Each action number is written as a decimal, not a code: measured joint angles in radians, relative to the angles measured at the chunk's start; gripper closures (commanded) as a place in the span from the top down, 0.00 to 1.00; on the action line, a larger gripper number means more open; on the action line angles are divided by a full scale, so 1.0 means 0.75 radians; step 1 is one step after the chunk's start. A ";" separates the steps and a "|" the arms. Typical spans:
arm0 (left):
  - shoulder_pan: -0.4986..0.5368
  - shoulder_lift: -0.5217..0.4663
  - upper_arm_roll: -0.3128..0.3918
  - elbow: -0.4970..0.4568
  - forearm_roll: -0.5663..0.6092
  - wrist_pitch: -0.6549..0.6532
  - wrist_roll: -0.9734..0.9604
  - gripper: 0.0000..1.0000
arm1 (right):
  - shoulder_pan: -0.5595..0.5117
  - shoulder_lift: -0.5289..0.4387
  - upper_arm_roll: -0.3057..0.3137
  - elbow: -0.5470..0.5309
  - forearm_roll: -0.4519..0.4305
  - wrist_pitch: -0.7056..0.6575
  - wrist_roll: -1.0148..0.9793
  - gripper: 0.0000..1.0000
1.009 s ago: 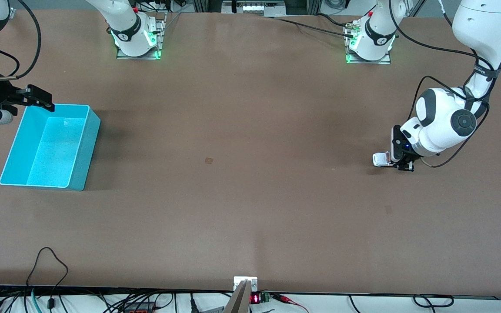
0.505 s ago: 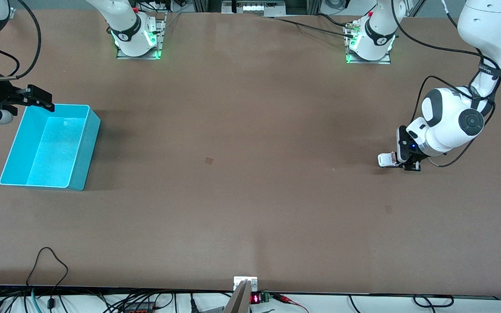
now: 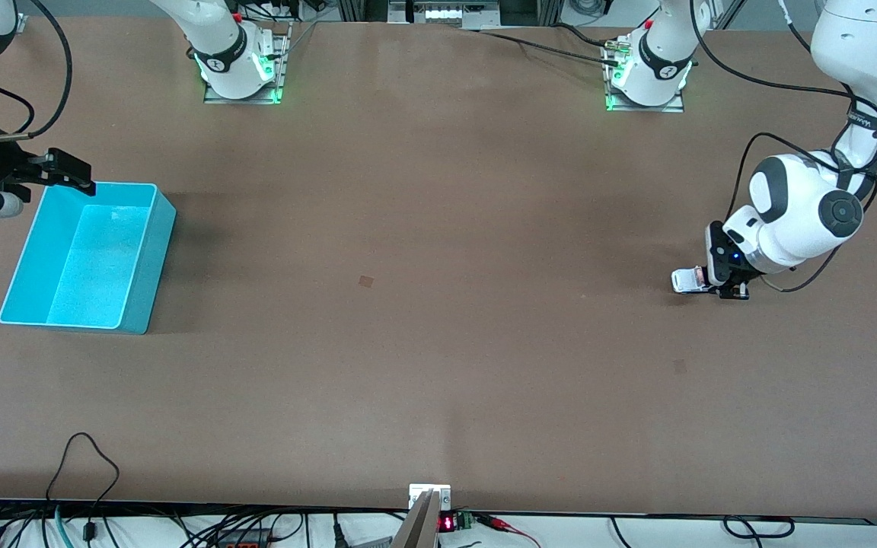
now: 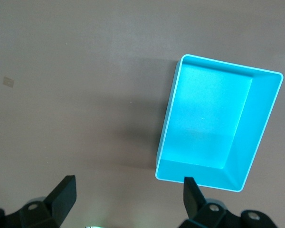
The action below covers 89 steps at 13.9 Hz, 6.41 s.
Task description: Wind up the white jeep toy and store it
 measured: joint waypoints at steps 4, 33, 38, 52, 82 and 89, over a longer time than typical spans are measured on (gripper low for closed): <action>0.051 0.014 0.000 0.024 0.000 -0.014 0.053 0.35 | 0.000 0.000 0.000 0.000 0.000 0.000 0.000 1.00; 0.336 0.112 -0.009 0.147 0.118 -0.030 0.242 1.00 | 0.000 0.000 0.000 0.000 0.000 -0.008 0.000 1.00; 0.351 0.173 -0.144 0.278 0.126 -0.215 0.251 1.00 | 0.000 0.000 0.000 0.000 0.000 -0.009 0.000 1.00; 0.349 -0.115 -0.265 0.454 -0.025 -0.583 0.248 1.00 | 0.000 0.000 0.000 0.000 0.000 -0.010 0.000 1.00; -0.074 -0.284 -0.096 0.684 -0.134 -0.900 -1.944 1.00 | 0.103 0.169 0.012 -0.100 0.001 -0.006 -0.386 1.00; -0.076 -0.308 -0.065 0.762 -0.134 -0.946 -2.171 1.00 | 0.029 0.124 0.169 -0.331 0.001 0.254 -0.641 1.00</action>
